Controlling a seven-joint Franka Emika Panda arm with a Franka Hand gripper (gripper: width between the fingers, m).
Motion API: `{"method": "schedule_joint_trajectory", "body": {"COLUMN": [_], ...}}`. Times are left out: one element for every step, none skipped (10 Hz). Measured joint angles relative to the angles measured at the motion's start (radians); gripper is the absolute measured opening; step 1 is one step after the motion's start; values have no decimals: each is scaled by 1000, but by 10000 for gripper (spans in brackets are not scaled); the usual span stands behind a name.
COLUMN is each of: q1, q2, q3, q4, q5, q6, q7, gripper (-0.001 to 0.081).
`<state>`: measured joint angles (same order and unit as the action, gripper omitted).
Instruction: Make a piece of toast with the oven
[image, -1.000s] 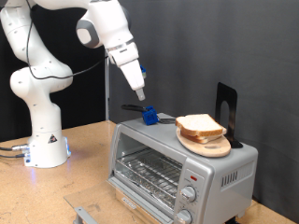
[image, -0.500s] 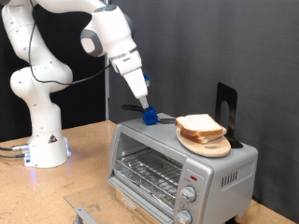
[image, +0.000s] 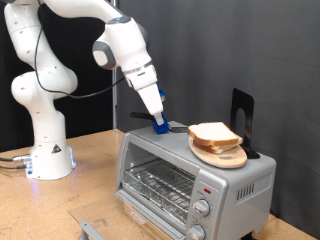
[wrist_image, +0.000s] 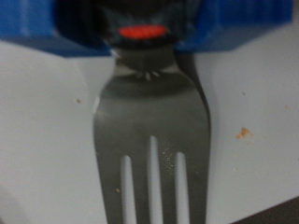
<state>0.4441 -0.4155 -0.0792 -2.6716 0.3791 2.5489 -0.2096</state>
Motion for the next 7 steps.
{"method": "schedule_joint_trajectory", "body": {"q1": [11,18,20,22,22,22,22], "q2": [5,8,14,19,22,23,23], "q3": [1,2,4,7,9,11,11], "q4": [-1,-3,-4,-6,-10,-15,-20], "q5": [9,12,13,13,13,14,14], "q6": [10,15,17,17,17,18,19], "q7": [0,0,1,4,6,9,11], "gripper": [803,803,803,803,803,803,803]}}
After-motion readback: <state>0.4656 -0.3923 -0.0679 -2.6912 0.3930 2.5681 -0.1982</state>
